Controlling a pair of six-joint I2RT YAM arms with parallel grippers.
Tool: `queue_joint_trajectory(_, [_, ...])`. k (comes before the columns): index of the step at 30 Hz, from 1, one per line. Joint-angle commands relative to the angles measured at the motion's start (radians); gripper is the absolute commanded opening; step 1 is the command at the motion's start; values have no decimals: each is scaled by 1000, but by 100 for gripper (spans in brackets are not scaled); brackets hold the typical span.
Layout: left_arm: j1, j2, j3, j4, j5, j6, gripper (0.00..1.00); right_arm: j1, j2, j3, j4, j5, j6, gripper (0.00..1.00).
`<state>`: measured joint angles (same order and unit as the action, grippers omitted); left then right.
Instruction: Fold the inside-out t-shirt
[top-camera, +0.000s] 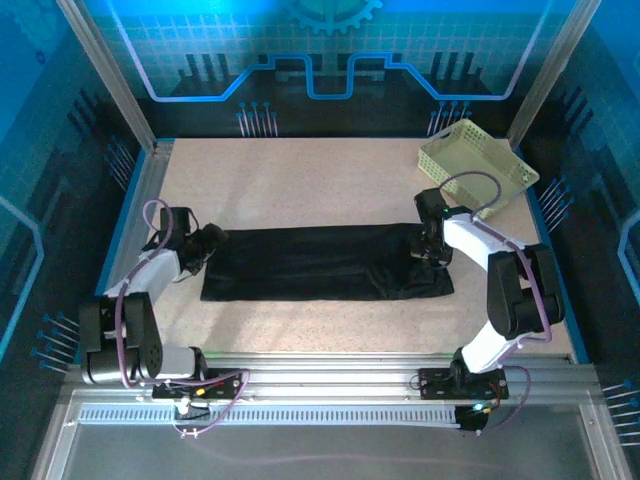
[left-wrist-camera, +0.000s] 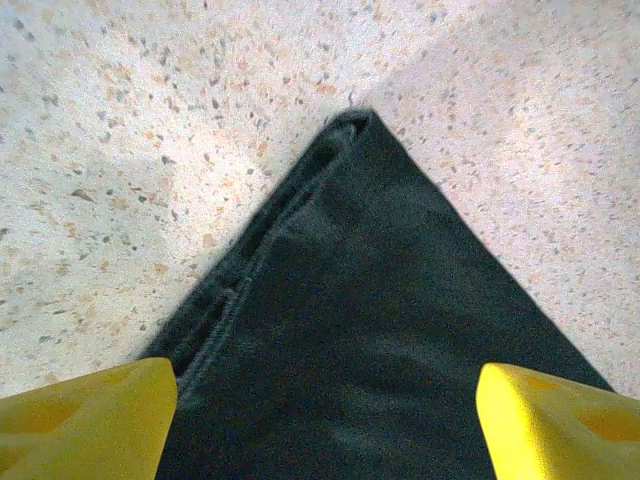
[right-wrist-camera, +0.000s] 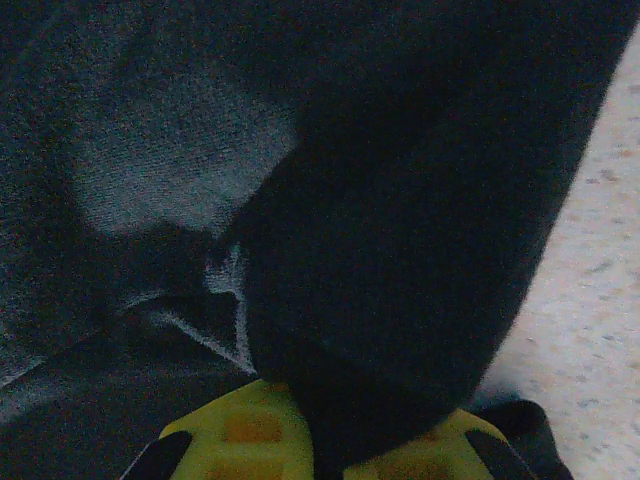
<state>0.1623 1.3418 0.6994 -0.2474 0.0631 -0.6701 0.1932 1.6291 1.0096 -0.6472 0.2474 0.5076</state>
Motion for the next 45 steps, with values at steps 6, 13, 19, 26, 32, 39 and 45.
queue_joint_trajectory(6, [-84,-17,32,-106,-106,60,80,5,-27,83,-154,220,-20,0])
queue_joint_trajectory(13, [-96,86,45,-121,-128,74,79,32,-28,144,-225,306,-36,0])
queue_joint_trajectory(19, [-193,129,43,-96,-111,62,77,68,-16,228,-319,422,-58,0])
queue_joint_trajectory(26, [-336,164,12,-56,-87,-5,73,148,60,388,-477,605,-52,0])
queue_joint_trajectory(32, [-522,161,-18,-11,-91,-99,71,190,86,502,-526,662,-115,0])
queue_joint_trajectory(39, [-686,122,-13,4,-118,-172,70,285,98,621,-561,724,-213,0])
queue_joint_trajectory(45, [-640,5,-42,-29,-174,-160,71,384,100,655,-516,703,-312,0])
